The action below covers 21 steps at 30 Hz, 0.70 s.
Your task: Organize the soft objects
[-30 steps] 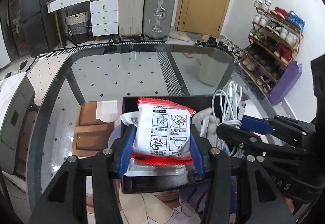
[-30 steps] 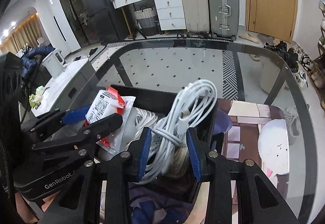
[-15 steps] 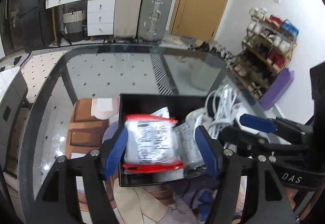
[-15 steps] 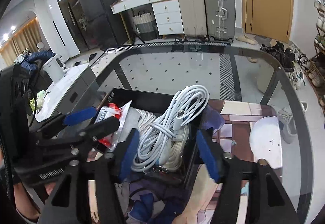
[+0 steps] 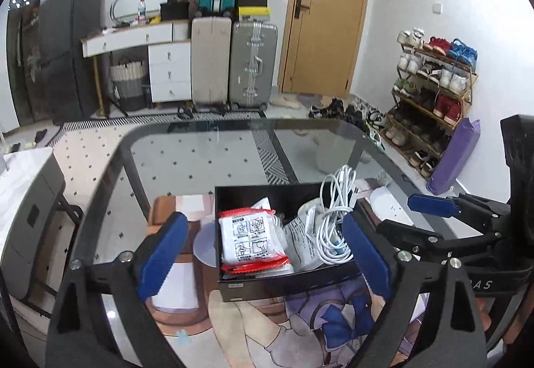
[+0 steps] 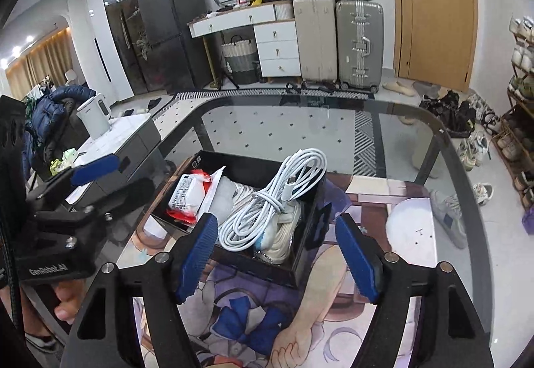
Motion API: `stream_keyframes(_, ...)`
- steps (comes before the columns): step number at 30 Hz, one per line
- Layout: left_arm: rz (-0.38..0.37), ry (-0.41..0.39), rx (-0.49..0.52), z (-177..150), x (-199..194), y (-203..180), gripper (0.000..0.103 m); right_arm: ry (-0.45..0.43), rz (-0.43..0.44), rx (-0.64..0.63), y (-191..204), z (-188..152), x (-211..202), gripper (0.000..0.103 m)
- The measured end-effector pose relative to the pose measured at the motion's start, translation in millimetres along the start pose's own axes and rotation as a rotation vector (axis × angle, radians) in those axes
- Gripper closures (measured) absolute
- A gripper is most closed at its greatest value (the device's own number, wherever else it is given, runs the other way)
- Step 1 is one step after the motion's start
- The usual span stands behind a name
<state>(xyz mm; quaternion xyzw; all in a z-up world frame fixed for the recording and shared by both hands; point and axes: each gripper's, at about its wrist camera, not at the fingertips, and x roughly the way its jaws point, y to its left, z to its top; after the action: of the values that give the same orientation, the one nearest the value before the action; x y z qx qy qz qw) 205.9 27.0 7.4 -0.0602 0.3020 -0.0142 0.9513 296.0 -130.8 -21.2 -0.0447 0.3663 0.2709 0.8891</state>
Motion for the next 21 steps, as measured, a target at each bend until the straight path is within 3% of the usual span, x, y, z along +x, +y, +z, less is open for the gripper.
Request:
stream_keyframes(6,0.072,-0.061,0.035,-1.3,-22.9,-2.3,0.006,-0.036,-0.02,-0.011,2.9,-6.7,-19.8,0.021)
stream_keyframes(16,0.109,-0.159,0.051,-12.0,-58.8,-10.3,0.0,-0.138,-0.026,0.004,9.7,-21.7,-66.8,0.011)
stream_keyframes(21,0.116,-0.19,0.069,-19.7,-75.4,-19.7,0.0,-0.196,-0.076,-0.054,24.5,-31.0,-91.2,0.007)
